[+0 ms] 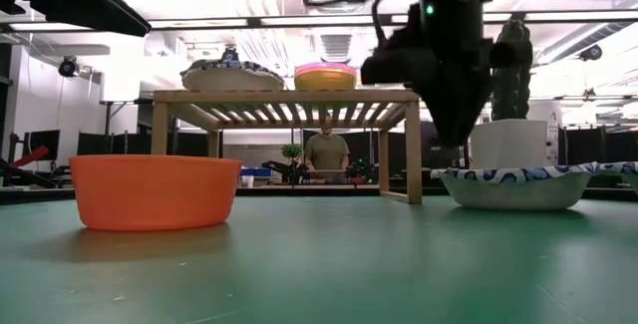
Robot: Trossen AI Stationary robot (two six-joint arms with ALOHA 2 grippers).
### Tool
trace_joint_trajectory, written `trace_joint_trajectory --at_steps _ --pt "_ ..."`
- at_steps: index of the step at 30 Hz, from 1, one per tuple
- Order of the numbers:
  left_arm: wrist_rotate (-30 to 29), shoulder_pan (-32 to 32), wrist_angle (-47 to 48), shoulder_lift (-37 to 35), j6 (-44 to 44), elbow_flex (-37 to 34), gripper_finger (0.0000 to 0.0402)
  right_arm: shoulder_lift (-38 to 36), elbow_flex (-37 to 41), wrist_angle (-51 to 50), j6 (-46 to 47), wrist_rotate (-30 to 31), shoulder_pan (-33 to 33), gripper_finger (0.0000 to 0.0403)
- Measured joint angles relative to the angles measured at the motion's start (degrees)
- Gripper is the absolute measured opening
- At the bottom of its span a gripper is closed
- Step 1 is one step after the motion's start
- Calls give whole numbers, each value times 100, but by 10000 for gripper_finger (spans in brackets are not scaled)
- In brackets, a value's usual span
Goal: Place and stack bowls onto a shelf
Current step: Stack the large blue patterned on top of the large blue patterned bowl on the shelf
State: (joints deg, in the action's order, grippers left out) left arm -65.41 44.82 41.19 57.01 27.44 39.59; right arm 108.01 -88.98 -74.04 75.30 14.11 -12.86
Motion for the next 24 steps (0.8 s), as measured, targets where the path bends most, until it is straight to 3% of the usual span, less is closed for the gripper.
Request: trace_joint_trajectory --at_steps 7,12,16,24 --pt "0 0 0 0 0 0 123 -4 407 254 -33 90 253 163" --pt "-2 0 0 0 -24 0 123 -4 853 693 -38 100 364 183" --pt "-9 0 0 0 -24 0 123 -4 1092 1154 -48 138 369 156" --pt "-334 0 -3 2 -114 0 123 -4 908 1239 -399 64 270 21"
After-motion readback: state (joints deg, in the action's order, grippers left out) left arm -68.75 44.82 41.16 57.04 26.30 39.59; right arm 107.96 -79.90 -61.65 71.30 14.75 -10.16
